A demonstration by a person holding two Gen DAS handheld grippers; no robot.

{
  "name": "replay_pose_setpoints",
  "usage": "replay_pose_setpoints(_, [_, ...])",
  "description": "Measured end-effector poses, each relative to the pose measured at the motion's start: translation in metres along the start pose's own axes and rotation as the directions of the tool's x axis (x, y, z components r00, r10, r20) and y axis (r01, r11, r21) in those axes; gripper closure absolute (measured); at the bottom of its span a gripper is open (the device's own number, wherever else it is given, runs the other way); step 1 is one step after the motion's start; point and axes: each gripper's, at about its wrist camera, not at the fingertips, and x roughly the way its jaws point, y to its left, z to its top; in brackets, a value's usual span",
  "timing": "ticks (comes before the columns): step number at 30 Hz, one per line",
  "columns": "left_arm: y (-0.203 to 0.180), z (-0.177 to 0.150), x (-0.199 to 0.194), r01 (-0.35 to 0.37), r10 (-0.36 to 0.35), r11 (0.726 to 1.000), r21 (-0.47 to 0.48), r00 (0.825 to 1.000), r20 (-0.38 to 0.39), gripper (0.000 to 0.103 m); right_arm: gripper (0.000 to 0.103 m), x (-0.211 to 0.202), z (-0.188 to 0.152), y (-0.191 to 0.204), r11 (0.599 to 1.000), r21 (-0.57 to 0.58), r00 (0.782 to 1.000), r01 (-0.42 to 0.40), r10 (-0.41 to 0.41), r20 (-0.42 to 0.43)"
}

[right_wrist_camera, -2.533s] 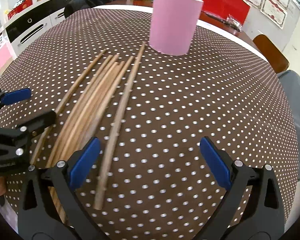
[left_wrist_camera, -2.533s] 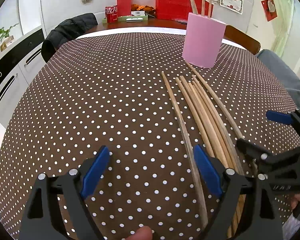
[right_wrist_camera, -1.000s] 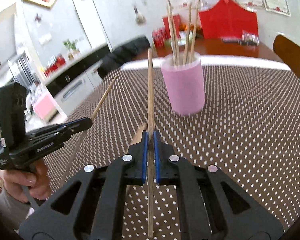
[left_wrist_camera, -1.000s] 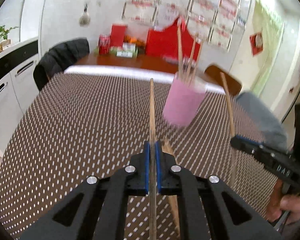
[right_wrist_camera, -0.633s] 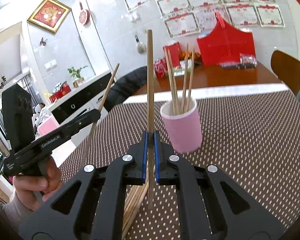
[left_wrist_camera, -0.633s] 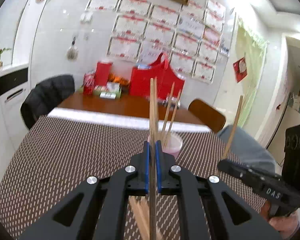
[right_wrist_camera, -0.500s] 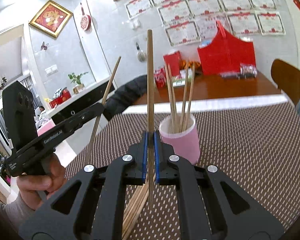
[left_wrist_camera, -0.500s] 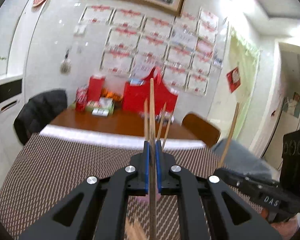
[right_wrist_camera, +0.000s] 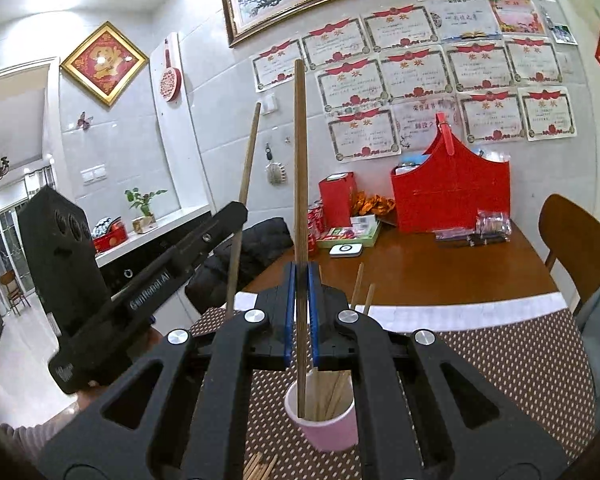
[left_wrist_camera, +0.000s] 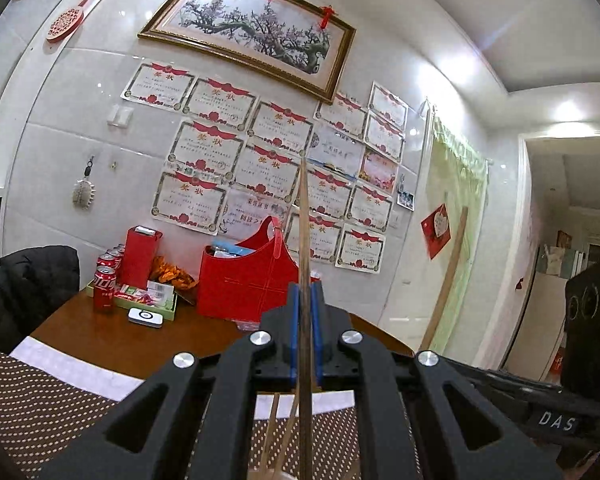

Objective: Organize utensils
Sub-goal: 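Lift both held chopsticks and carry them over the pink cup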

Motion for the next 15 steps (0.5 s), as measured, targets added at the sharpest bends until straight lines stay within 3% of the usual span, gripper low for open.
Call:
replay_pose_setpoints(7, [0.020,-0.037,0.040,-0.022,0.021,1.000,-0.021,0.999,-0.046,0.097,0.097,0.031,-0.004,-0.015,1.000,-0.008,0.999,0.028,-0.029,-0.034])
replay_pose_setpoints(15, [0.040,-0.072,0.057,-0.061,0.056,0.997,-0.048,0.993,-0.101,0.097,0.097,0.056,-0.024,-0.024,0.999,-0.005,0.994,0.039,-0.040,-0.097])
